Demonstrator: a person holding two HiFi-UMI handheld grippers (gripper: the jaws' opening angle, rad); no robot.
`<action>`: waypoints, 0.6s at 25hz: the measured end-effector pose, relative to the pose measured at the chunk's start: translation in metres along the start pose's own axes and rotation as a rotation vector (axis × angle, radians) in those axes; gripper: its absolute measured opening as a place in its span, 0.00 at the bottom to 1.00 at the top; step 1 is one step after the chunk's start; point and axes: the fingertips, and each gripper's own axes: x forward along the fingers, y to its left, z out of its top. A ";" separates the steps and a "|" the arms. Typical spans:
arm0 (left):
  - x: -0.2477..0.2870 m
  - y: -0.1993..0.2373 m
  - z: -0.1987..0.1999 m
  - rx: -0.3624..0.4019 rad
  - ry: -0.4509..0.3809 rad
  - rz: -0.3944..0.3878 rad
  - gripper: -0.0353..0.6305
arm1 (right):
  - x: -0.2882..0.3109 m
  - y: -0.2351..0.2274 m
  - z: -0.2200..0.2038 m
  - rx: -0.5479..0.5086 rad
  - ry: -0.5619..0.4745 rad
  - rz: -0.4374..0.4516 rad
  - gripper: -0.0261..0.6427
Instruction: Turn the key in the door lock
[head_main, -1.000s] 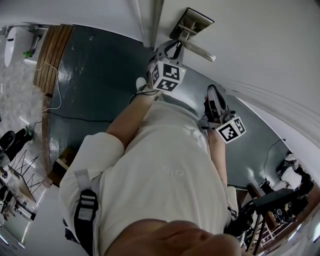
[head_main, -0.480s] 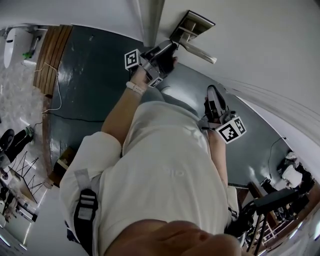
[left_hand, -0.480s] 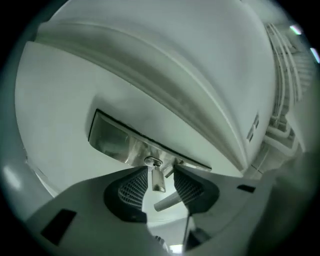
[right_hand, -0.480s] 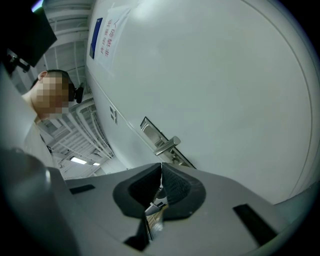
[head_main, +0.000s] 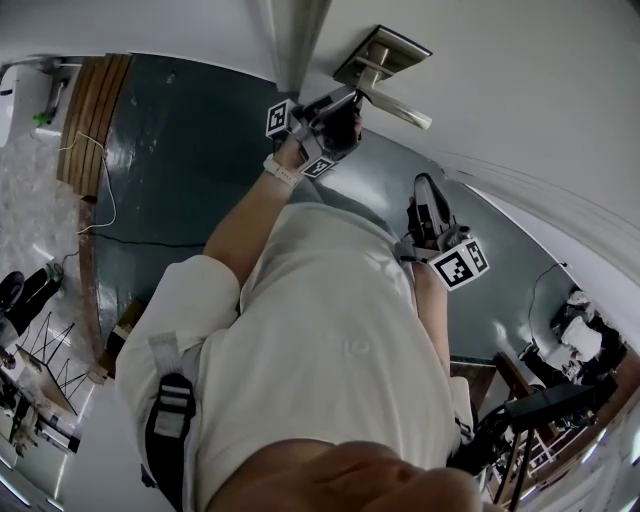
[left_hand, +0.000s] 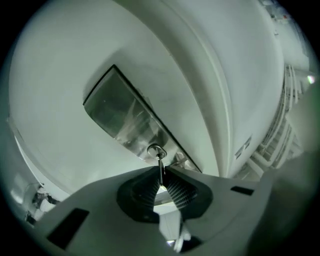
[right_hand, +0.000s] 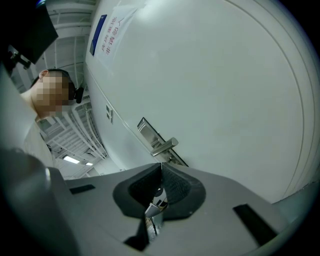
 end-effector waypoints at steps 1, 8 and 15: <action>0.000 0.001 0.001 0.023 -0.010 0.029 0.10 | 0.001 0.000 0.000 0.004 0.000 -0.001 0.07; 0.008 0.002 -0.004 0.415 0.029 0.378 0.09 | 0.003 0.004 -0.002 0.022 0.005 0.012 0.07; 0.006 0.007 -0.001 0.782 0.072 0.648 0.11 | 0.005 0.007 -0.003 0.016 0.007 0.029 0.07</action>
